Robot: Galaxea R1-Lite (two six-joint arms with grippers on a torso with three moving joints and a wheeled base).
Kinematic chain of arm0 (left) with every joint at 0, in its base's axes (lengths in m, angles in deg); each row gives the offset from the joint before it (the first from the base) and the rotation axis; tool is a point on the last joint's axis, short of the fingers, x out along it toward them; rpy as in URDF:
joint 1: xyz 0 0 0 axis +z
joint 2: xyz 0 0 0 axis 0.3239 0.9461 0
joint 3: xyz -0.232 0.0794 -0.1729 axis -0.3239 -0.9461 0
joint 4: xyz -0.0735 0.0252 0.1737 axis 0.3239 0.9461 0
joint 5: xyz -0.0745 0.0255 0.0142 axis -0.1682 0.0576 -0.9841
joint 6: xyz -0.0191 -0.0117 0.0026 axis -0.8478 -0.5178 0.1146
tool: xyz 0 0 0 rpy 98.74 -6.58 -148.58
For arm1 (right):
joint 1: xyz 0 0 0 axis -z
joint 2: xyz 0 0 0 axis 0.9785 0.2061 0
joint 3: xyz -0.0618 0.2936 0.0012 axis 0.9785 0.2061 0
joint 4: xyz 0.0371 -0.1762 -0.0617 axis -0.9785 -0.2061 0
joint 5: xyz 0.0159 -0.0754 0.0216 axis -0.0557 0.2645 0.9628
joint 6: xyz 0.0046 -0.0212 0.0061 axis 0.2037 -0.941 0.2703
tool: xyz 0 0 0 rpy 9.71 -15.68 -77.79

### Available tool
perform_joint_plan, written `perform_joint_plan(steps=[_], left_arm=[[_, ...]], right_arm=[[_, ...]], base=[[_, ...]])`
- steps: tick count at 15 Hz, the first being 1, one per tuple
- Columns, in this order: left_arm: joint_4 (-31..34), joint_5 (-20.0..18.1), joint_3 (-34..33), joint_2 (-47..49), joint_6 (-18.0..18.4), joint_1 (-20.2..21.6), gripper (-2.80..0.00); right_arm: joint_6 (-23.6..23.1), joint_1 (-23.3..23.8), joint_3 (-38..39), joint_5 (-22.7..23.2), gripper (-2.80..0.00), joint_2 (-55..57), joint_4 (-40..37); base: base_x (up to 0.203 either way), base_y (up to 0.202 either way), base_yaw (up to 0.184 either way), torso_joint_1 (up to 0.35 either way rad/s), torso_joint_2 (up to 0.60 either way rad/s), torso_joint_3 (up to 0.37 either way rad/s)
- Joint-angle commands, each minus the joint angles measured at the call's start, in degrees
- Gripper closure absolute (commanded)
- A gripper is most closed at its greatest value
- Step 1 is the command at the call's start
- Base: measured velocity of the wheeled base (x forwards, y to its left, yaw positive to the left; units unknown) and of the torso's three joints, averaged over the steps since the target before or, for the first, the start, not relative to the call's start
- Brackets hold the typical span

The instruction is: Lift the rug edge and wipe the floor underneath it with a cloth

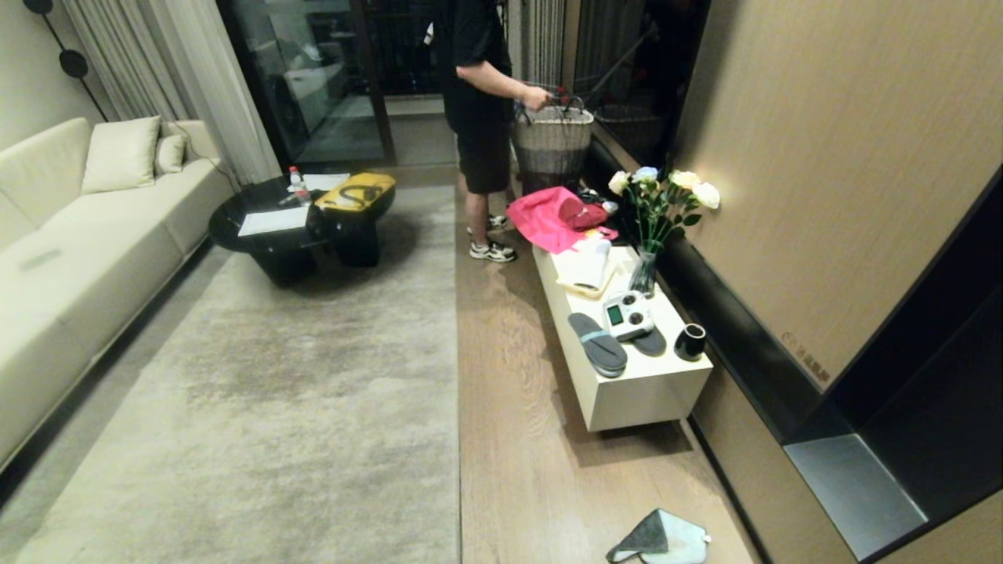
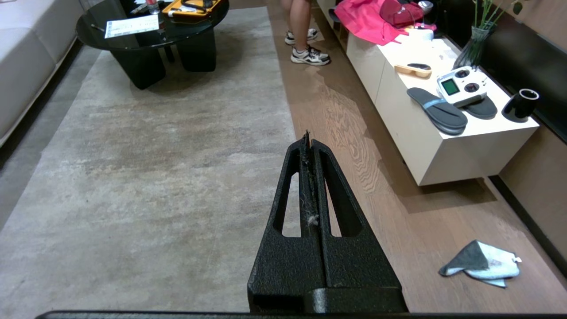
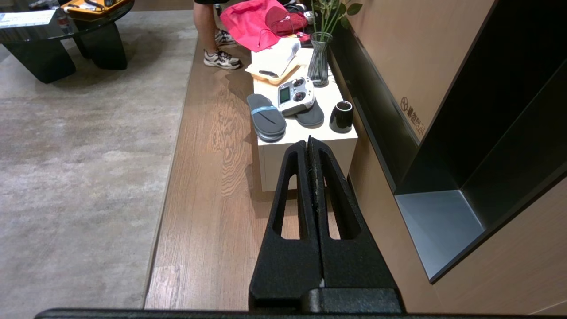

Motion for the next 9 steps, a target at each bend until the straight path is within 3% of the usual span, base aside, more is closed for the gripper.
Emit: perform_joint_plan(steps=[1, 9], left_arm=[[0.0, 0.0, 0.0, 0.0, 0.0, 0.0, 0.00], [0.0, 0.0, 0.0, 0.0, 0.0, 0.0, 0.00]], right_arm=[[-0.1, -0.1, 0.0, 0.0, 0.00, 0.1, 0.1], [0.0, -0.1, 0.0, -0.1, 0.00, 0.1, 0.0]], base=[[0.000, 0.000, 0.000, 0.000, 0.00, 0.000], [0.000, 0.000, 0.000, 0.000, 0.00, 0.000]])
